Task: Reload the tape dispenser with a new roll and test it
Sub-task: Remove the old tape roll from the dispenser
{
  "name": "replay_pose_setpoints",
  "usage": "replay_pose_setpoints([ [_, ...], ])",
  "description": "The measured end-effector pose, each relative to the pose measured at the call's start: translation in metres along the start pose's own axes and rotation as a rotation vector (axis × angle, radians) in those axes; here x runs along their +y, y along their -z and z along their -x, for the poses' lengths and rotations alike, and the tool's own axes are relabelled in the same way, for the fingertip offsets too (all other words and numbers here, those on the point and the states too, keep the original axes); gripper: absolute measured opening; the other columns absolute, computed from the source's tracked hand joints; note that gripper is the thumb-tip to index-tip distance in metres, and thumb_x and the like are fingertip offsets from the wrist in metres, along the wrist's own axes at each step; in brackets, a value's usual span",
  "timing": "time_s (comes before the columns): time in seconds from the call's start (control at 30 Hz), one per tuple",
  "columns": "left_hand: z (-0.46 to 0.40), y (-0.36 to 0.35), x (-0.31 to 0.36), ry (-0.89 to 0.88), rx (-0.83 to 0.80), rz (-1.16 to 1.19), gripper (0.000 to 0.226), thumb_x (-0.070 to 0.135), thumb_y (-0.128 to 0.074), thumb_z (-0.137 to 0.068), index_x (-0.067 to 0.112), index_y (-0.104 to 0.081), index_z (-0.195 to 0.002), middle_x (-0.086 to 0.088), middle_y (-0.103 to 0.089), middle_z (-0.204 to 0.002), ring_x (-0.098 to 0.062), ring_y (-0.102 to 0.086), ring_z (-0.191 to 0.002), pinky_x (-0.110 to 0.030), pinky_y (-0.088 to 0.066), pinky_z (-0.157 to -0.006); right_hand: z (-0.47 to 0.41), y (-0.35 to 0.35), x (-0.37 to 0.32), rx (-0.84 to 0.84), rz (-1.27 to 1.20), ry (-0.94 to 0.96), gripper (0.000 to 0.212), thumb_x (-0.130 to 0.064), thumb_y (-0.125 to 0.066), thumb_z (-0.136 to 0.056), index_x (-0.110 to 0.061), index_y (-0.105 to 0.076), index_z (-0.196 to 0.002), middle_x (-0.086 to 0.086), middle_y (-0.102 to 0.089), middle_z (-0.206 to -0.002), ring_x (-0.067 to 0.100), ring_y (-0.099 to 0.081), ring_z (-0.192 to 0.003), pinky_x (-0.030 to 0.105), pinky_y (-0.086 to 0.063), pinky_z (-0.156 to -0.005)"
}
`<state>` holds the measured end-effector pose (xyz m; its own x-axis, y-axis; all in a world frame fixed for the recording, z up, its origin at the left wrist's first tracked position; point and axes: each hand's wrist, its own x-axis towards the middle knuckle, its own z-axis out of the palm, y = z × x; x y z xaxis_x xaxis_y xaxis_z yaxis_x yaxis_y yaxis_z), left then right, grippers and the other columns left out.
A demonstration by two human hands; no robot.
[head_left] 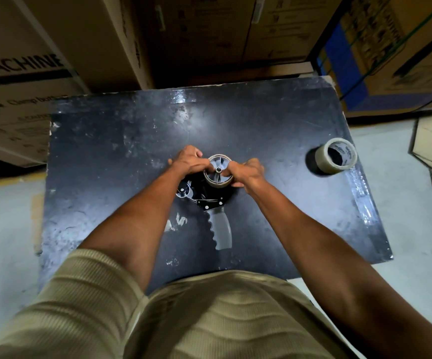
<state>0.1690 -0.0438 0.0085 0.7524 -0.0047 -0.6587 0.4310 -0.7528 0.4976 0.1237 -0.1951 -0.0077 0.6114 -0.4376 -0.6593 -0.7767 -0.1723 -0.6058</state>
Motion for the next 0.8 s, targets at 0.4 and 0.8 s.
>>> replay_pose_setpoints([
  [0.4,0.007,-0.002,0.0,-0.042,0.174,-0.044,0.046,0.038,-0.089,-0.061,0.023,-0.058,-0.092,-0.001,-0.064,-0.104,-0.02,-0.054,-0.107,-0.041,-0.025,-0.111,0.019,0.011,-0.014,0.051,0.183,0.039,0.025,-0.024,-0.085,-0.047,-0.007,-0.077,-0.062,0.006,-0.075,-0.063,0.016,-0.074,-0.054,0.036,-0.064,-0.053],
  [0.8,0.017,0.006,-0.004,-0.028,0.187,-0.032,0.035,0.049,-0.081,-0.063,0.027,-0.08,-0.09,0.006,-0.074,-0.094,-0.022,-0.059,-0.106,-0.049,-0.026,-0.113,0.025,0.022,-0.028,-0.065,0.163,0.07,0.033,-0.017,-0.079,-0.062,0.005,-0.077,-0.086,0.008,-0.064,-0.064,0.015,-0.061,-0.049,0.042,-0.066,-0.061],
])
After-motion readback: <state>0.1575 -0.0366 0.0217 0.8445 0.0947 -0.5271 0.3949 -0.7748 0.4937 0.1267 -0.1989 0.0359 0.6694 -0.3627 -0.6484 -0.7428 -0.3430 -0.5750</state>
